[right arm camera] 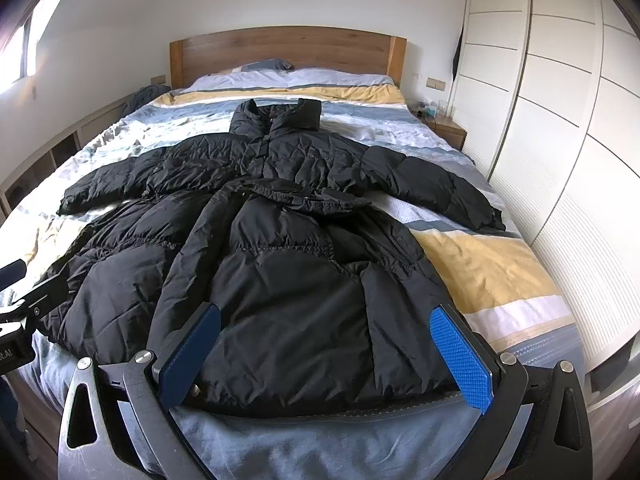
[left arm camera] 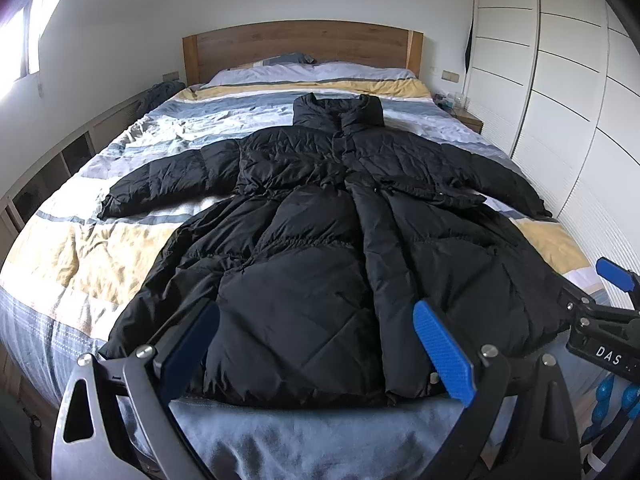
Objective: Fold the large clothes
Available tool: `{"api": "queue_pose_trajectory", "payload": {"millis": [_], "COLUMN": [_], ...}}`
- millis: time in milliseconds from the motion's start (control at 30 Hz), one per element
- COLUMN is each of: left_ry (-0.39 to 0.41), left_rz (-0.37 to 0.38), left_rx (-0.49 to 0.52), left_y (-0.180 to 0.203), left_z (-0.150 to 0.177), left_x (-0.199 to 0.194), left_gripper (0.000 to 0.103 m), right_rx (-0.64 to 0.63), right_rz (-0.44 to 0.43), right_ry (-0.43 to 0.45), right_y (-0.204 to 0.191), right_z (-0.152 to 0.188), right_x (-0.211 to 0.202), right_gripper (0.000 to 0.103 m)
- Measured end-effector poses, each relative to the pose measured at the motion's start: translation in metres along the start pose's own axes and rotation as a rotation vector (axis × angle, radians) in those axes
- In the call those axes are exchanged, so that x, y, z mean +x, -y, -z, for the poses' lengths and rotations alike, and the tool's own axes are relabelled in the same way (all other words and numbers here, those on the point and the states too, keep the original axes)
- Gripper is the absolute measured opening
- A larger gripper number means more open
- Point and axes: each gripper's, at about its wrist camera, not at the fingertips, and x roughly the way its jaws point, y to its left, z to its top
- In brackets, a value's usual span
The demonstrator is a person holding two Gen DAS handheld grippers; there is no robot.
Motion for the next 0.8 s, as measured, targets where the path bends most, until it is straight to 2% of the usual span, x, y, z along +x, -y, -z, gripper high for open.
{"api": "queue_pose_trajectory", "payload": {"millis": [300, 800], "left_ry": [0.015, 0.036], "left_rz": [0.016, 0.034], "left_rx": [0.05, 0.052], "left_y": [0.01, 0.002], "left_z": [-0.005, -0.004], "left_x": [-0.005, -0.023], "left_gripper": [0.099, 0.099], "right_rx": [0.02, -0.02], "right_rz": [0.004, 0.037], "right_ry": [-0.01, -0.003], "right_y": [0.007, -0.005], "right_z": [0.002, 0.007], "right_x": [0.0, -0.018], "right_gripper": [0.103, 0.103]}}
